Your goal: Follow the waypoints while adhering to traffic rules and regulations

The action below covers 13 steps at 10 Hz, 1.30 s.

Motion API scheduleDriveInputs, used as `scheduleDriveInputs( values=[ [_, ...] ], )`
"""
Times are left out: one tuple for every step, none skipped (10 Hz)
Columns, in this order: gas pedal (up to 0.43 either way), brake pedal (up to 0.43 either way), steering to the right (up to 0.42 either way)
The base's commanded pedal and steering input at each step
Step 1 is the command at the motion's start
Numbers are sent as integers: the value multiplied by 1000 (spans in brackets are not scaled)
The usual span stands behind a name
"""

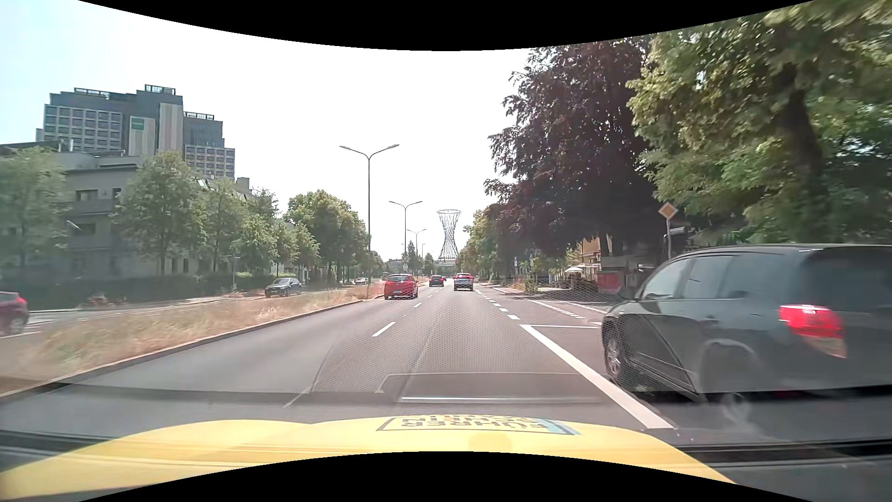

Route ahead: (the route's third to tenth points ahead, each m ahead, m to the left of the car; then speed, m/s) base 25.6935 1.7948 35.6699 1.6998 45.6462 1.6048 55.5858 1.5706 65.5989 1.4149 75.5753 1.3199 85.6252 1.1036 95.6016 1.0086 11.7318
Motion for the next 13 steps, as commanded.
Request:
scheduleDriveInputs(
  values=[
    [47, 0, 2],
    [47, 0, 2],
    [47, 0, 2],
    [47, 0, 2],
    [47, 0, 2],
    [47, 0, 2],
    [47, 0, 2],
    [47, 0, 2],
    [47, 0, 1],
    [47, 0, -1],
    [39, 0, -2],
    [39, 0, -1],
    [28, 0, -1]
  ],
)
